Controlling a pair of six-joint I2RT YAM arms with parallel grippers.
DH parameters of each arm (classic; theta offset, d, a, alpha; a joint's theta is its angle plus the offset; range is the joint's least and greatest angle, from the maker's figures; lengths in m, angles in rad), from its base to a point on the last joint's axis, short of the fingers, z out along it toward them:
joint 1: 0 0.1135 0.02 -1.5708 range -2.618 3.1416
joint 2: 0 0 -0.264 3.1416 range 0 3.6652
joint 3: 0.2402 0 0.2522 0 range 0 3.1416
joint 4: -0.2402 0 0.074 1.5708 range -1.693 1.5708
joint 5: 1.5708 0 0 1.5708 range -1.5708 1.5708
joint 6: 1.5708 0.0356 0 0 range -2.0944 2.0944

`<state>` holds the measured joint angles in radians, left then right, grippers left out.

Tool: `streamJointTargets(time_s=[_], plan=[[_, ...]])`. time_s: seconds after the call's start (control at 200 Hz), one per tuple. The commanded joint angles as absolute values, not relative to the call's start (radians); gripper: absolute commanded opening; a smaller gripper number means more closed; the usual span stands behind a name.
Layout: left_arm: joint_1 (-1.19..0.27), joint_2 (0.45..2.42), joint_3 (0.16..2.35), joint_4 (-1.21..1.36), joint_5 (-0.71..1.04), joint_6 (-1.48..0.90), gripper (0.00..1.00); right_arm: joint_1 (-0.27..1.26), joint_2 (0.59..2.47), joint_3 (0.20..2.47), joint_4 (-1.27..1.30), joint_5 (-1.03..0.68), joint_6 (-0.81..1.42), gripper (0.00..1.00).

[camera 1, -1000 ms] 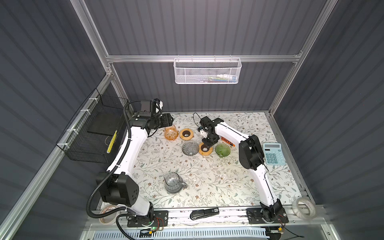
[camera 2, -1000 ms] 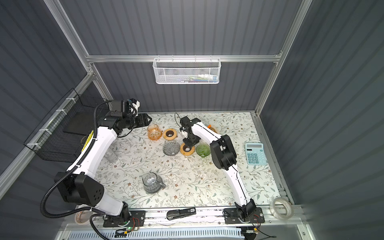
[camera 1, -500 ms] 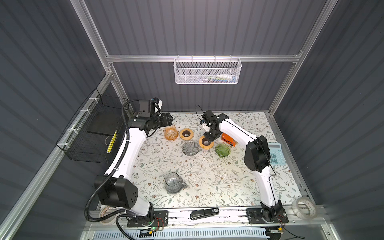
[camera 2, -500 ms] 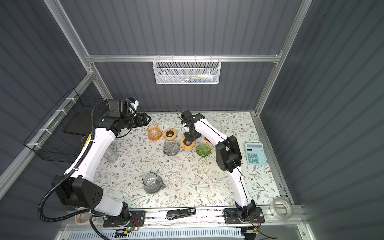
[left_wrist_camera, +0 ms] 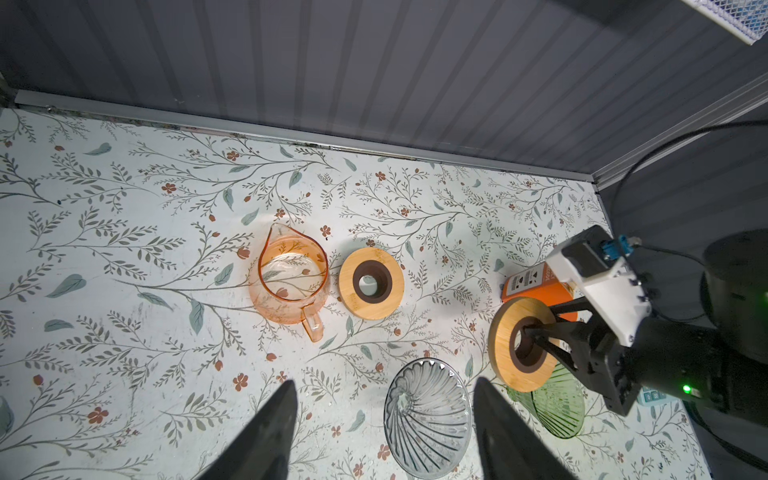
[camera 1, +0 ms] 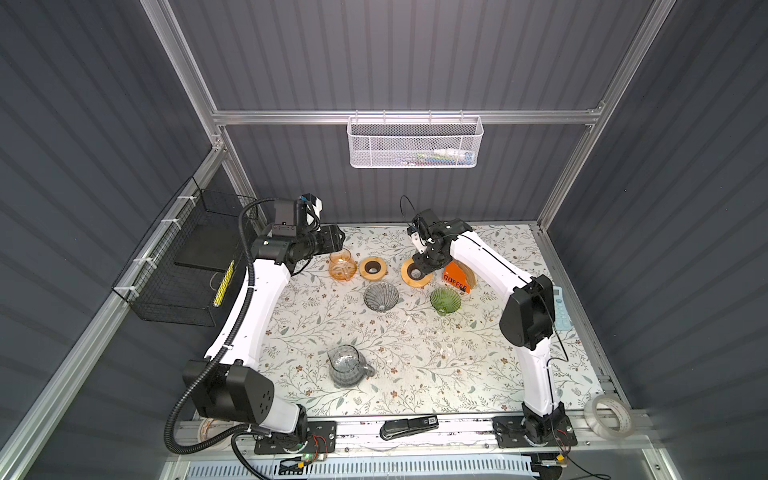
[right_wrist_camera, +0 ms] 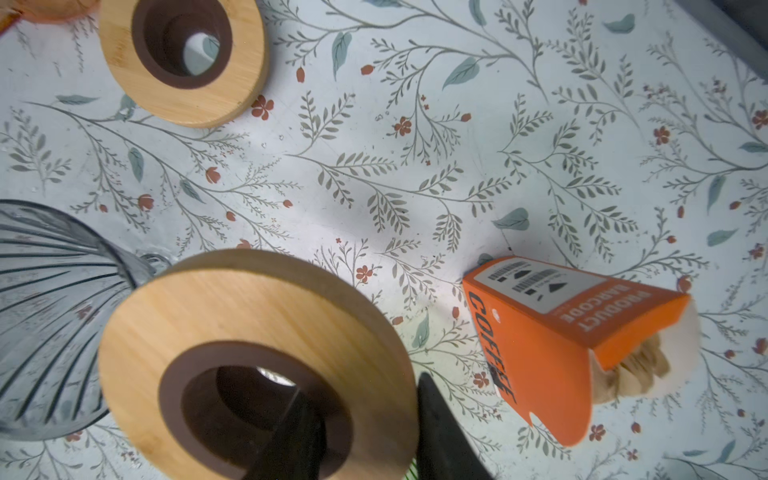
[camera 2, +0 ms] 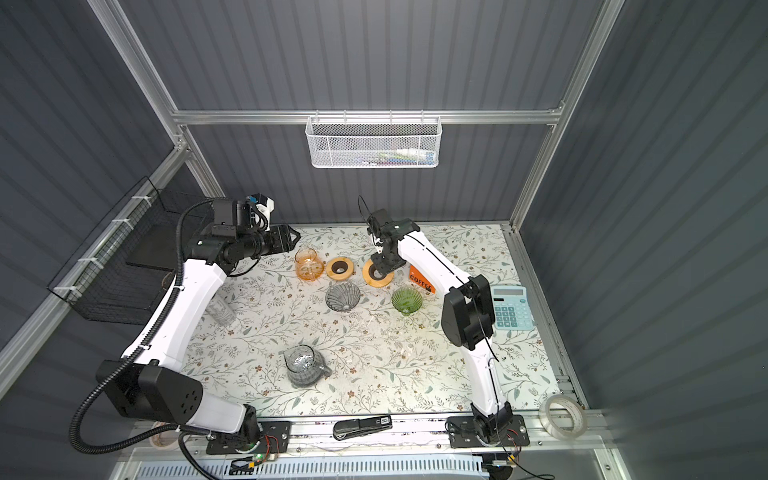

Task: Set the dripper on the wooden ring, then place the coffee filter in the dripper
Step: 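Lift the wooden ring stand off the table with the right gripper, then carry the wooden ring stand over the clear glass pitcher with the right gripper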

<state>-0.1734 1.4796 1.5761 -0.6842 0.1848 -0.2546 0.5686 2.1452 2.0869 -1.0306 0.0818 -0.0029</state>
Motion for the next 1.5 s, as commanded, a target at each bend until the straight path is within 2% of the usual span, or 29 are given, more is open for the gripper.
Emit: streamJointTargets(time_s=[0.0,0.35,0.835,1.491], plan=[[-0.166,1.435,1.516,-0.689,0.191,-0.244,0.67,0.568,2.099,2.134,-1.080,0.034,0.029,0.18],[-0.166,1.432,1.424,-0.677,0.207,-0.262,0.66,0.659,1.991,2.110,-1.114,0.011,0.056,0.19],[-0.166,1.363,1.274,-0.693,0.155,-0.286,0.65,0.856,1.944,2.000,-1.053,-0.008,0.057,0.19],[-0.149,1.194,1.145,-0.770,-0.085,-0.345,0.64,1.015,1.972,1.956,-0.948,-0.081,0.120,0.19]])
